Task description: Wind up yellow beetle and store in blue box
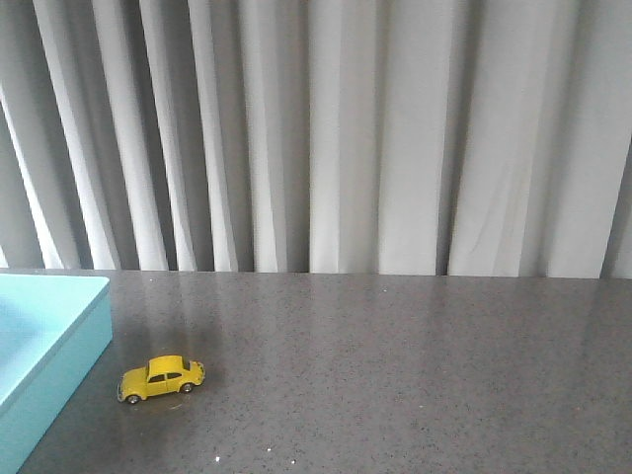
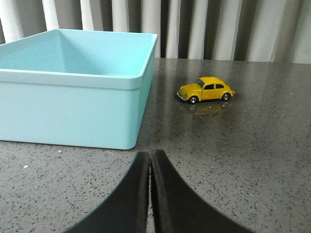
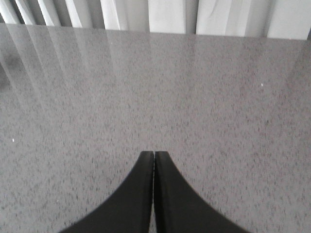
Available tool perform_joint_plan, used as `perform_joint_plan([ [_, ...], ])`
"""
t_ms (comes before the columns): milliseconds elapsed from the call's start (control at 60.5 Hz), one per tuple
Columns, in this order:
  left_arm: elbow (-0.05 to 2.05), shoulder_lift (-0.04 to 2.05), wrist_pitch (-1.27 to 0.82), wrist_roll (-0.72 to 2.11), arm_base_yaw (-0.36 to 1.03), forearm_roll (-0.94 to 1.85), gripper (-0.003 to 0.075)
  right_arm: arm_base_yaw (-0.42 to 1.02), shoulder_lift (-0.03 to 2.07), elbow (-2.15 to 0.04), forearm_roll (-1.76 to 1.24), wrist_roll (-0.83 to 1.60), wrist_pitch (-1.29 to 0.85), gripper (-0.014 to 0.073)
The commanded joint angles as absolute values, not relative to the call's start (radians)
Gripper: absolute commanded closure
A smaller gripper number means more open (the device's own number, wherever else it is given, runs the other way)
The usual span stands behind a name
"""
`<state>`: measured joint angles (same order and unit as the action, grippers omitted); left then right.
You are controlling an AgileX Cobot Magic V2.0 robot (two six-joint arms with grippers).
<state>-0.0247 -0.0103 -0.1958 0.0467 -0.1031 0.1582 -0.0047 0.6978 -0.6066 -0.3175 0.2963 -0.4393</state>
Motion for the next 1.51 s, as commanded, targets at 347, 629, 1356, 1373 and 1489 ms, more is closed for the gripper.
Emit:
perform_joint_plan([
  [347, -0.010, -0.007, -0.116, 0.039, -0.096, 0.162, 0.0726, -0.006, 0.517, -0.420, -0.281, 0.302, -0.353, 0.0599],
  [629, -0.010, -0.007, -0.116, 0.039, -0.096, 0.162, 0.0726, -0.006, 0.515, -0.418, -0.281, 0.301, -0.400, 0.0599],
  [1356, -0.010, -0.007, -0.116, 0.039, -0.096, 0.162, 0.0726, -0.006, 0.515, -0.418, -0.281, 0.299, -0.414, 0.0599],
  [1373, -0.010, -0.007, -0.116, 0.039, -0.096, 0.162, 0.0726, -0.006, 0.515, -0.418, -0.281, 0.299, -0.414, 0.0599],
  [1489, -0.010, -0.007, -0.116, 0.039, -0.096, 0.162, 0.0726, -0.006, 0.515, -0.418, -0.281, 0.299, -0.414, 0.0599],
])
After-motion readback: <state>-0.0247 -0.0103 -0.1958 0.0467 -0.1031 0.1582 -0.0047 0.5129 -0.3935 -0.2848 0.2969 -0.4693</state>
